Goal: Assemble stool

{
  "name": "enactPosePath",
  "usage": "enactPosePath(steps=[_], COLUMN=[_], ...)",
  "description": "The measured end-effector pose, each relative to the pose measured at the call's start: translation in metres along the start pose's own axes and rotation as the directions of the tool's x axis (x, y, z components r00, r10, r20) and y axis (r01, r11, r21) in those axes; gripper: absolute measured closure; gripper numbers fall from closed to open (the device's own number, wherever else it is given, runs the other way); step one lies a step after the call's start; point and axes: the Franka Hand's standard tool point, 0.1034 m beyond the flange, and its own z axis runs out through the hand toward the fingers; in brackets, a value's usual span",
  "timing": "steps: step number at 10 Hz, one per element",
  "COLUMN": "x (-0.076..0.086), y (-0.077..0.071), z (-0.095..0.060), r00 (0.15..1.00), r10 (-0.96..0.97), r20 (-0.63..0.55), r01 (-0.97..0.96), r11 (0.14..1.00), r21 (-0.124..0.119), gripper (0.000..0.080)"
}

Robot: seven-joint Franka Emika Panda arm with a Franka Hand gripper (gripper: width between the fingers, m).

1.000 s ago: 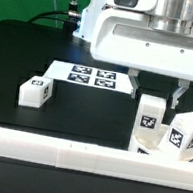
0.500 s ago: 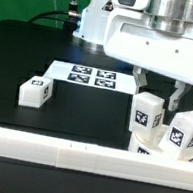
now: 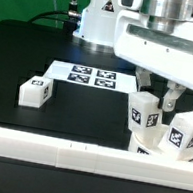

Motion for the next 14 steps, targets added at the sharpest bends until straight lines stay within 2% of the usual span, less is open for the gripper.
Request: enactPosePath(steps=[2, 3, 8, 9, 10, 13, 14], x=[0.0010, 0.0004, 0.0010, 0.0014, 0.0031, -0.0021, -0.0049], y=[-0.0011, -0.0017, -0.0021, -0.0022, -0.0017, 0.0047, 0.0052], z=[0.0006, 0.0004, 0.0000, -0.0001, -0.0001, 0.0025, 0.0032], r00=[0.968, 0.945, 0.849, 0.804, 0.723, 0.445, 0.392], r10=[0.251, 0.326, 0.527, 0.592, 0.686, 0.883, 0.906], r20=[0.019, 0.028, 0.048, 0.057, 0.082, 0.146, 0.161], r01=[-0.252, -0.327, -0.529, -0.594, -0.691, -0.893, -0.918], r11=[0.967, 0.944, 0.848, 0.804, 0.722, 0.449, 0.396], r21=[0.035, 0.043, 0.038, 0.036, 0.041, 0.005, 0.005], gripper=[0.0458, 0.0458, 0.0458, 0.0458, 0.0458, 0.0459, 0.0459])
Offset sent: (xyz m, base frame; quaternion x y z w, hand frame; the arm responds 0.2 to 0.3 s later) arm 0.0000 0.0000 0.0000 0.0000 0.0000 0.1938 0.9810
